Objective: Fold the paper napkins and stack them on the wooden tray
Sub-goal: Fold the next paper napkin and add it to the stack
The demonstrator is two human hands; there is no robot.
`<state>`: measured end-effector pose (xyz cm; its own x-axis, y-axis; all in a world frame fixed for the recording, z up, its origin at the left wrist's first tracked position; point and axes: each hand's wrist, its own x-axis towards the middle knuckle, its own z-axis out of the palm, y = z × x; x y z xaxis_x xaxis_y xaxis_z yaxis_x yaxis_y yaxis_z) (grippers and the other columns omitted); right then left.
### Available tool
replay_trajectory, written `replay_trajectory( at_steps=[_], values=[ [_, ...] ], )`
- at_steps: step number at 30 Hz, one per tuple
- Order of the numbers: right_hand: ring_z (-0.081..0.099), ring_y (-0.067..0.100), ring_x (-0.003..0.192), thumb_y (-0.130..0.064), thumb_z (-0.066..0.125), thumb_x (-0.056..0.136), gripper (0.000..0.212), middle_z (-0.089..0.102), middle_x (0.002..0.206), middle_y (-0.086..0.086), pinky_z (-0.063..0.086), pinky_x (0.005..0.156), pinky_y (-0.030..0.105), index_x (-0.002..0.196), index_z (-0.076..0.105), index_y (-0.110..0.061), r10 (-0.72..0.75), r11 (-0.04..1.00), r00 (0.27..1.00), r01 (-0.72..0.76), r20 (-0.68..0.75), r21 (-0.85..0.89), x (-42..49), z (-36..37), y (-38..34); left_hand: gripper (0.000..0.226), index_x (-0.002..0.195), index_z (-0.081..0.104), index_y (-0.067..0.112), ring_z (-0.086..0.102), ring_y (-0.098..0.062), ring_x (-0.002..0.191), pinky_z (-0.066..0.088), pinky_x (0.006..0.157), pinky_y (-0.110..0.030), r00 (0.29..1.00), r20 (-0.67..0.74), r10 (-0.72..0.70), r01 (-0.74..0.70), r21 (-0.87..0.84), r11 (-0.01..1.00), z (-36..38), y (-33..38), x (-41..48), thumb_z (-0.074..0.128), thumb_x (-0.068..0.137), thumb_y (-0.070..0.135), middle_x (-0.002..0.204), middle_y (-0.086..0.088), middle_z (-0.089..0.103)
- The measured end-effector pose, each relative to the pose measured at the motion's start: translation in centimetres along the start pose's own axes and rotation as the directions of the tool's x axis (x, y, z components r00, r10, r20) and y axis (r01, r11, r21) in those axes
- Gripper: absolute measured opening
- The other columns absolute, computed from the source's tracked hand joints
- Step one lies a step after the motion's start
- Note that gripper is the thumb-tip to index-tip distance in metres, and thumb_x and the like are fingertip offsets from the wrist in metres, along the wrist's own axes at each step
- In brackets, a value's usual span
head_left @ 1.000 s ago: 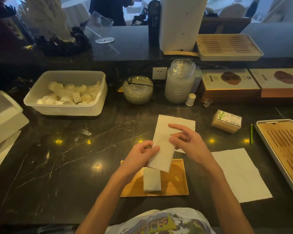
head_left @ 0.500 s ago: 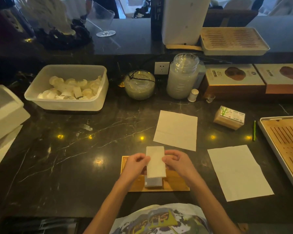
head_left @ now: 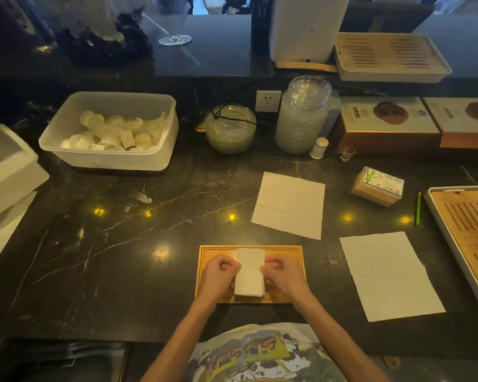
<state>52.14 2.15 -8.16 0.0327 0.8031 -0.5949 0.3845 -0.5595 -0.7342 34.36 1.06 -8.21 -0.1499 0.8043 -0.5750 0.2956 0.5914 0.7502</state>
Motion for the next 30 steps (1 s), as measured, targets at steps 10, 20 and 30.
replay_trajectory(
  at_steps=[10,20,30],
  values=[
    [0.065,0.014,0.1,-0.014,0.065,0.096,0.039,0.069,0.114,0.004,0.057,0.075,0.02,0.134,0.058,-0.016,-0.01,1.0,0.998,0.012,-0.069,0.026,0.5,0.7,0.6,0.012,0.101,0.062,0.01,0.071,-0.023,0.081,0.061,0.08,-0.04,1.0,-0.002,-0.027,0.027,0.023,0.999,0.3,-0.2,0.6,0.063,0.097,0.021,0.093,-0.008,0.07],
    [0.055,0.022,0.126,-0.028,0.046,0.106,0.041,0.057,0.141,0.006,0.05,0.105,0.045,0.144,0.05,-0.015,0.052,0.994,0.998,-0.057,0.047,0.095,-0.4,1.0,0.6,0.029,0.129,0.056,0.018,0.059,-0.011,0.108,0.047,0.081,-0.019,0.996,-0.028,0.079,-0.074,0.165,0.983,0.5,-1.0,0.4,0.053,0.102,0.029,0.126,0.003,0.061],
    [0.059,0.025,0.122,-0.037,0.028,0.109,0.044,0.059,0.137,0.011,0.052,0.101,0.041,0.144,0.044,-0.016,0.063,0.805,0.942,-0.243,0.33,0.542,-1.1,1.3,-0.8,0.038,0.145,0.036,0.031,0.054,-0.013,0.117,0.046,0.089,-0.028,0.957,0.287,0.039,-0.027,-0.045,0.999,1.8,-0.4,-0.6,0.027,0.108,0.025,0.137,0.0,0.053]
  ],
)
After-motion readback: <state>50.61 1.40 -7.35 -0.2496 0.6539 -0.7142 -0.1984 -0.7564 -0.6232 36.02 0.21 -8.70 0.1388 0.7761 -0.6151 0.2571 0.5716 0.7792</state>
